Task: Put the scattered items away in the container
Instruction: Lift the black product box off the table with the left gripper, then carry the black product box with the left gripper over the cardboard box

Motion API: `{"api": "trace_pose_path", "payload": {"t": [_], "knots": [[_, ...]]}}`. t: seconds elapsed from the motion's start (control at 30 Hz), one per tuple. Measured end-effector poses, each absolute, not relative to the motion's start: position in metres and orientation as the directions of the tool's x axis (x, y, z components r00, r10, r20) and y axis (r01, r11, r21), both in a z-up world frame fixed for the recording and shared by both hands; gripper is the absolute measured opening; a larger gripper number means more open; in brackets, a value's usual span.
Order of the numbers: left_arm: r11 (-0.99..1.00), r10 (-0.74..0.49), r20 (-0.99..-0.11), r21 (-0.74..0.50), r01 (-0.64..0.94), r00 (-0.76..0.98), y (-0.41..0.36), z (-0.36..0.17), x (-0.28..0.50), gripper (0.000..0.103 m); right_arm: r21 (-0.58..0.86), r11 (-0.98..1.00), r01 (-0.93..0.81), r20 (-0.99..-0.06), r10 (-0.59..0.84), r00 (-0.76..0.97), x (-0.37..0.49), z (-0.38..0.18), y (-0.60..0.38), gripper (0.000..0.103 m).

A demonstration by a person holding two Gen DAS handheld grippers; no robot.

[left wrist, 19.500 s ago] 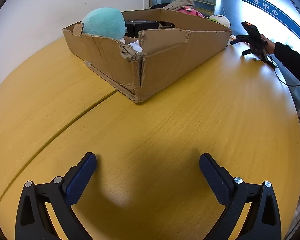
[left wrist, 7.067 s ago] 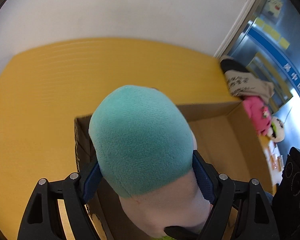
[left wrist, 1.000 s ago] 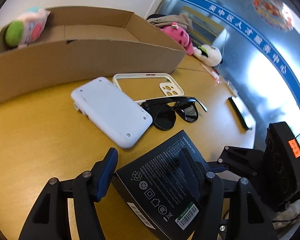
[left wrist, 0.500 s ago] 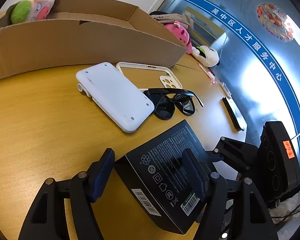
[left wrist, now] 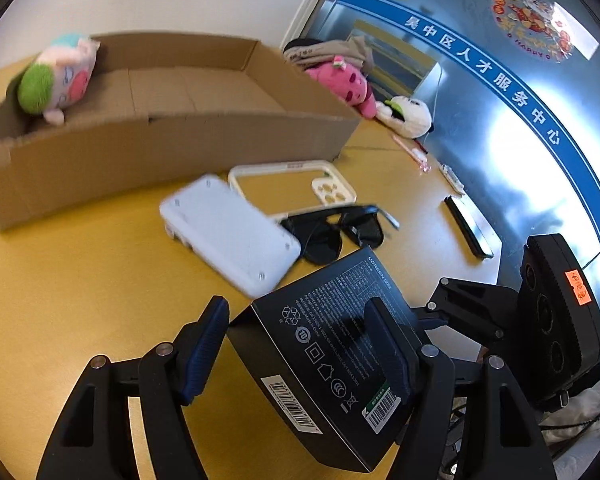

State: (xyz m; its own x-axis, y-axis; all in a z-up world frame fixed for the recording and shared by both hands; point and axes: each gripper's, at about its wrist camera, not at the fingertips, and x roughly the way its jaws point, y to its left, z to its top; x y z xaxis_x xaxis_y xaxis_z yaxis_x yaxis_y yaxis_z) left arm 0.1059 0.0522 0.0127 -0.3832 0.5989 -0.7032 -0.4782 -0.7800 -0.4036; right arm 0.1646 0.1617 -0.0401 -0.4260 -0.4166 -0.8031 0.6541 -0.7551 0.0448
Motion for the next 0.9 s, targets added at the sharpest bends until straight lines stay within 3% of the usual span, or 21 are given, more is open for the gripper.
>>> {"api": "trace_pose_path", "payload": {"t": [0.3,0.9], "knots": [[-0.790,0.565,-0.694,-0.299,-0.536,-0.446,0.066,0.048,0.103,0.074,0.015,-0.771,0.637,-0.764,-0.420,-0.490,0.154,-0.022,0.164,0.077],[-0.792,0.564,-0.681,-0.288,-0.538,-0.466,0.060,0.059,0.077,0.074,0.018,-0.770,0.638,-0.753,-0.431,-0.498,0.149,-0.001,0.171,0.077]]}}
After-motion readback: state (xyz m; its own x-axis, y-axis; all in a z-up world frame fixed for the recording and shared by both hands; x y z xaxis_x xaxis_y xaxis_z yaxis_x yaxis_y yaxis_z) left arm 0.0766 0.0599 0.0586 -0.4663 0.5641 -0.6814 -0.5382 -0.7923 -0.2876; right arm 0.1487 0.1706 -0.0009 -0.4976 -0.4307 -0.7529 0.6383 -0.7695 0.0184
